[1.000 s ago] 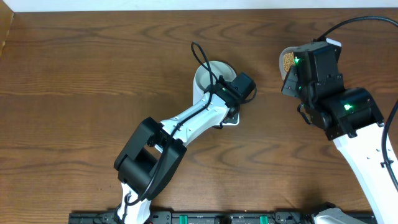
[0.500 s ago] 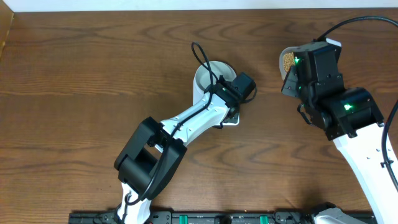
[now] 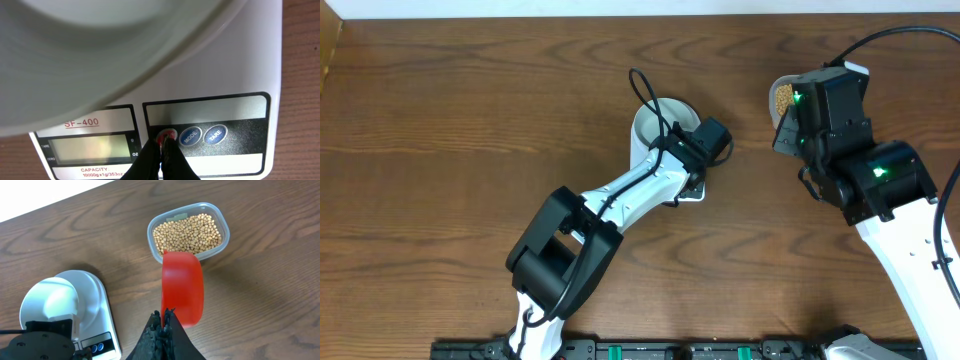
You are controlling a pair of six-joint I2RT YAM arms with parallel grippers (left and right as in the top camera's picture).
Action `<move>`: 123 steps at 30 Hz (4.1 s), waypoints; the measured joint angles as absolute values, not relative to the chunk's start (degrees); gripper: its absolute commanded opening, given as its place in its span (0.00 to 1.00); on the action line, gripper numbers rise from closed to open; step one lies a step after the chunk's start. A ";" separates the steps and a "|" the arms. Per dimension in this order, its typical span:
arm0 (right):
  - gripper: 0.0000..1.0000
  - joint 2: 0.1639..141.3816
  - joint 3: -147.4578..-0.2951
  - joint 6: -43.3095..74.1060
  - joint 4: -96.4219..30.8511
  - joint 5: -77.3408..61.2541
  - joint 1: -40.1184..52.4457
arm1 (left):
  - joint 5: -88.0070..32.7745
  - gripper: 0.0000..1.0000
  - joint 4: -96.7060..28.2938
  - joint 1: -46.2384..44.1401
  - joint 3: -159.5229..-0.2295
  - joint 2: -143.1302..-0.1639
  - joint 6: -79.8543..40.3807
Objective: Scoop item into bowl and weigh 50g on scale
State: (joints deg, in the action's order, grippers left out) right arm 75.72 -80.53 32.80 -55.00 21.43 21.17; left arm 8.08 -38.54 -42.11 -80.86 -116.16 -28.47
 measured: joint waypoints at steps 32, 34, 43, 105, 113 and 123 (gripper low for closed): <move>0.01 75.72 -80.53 32.80 -55.00 21.41 21.17 | 8.05 0.07 -38.33 -42.11 -80.95 -116.64 -28.47; 0.01 75.72 -80.51 32.77 -55.00 21.43 21.17 | 8.08 0.07 -38.30 -42.11 -80.95 -116.64 -28.47; 0.01 75.72 -80.53 32.77 -55.02 21.41 21.17 | 8.08 0.07 -38.33 -42.13 -81.58 -117.23 -28.47; 0.01 75.72 -80.53 31.55 -54.57 22.37 21.17 | 6.59 0.07 -40.03 -39.53 -82.61 -117.71 -28.51; 0.01 75.72 -80.53 31.55 -54.57 22.52 21.17 | 6.55 0.07 -40.25 -39.53 -82.72 -117.71 -28.42; 0.01 75.72 -80.53 31.53 -54.57 22.74 21.17 | 6.31 0.07 -46.33 -39.29 -82.74 -116.29 -27.79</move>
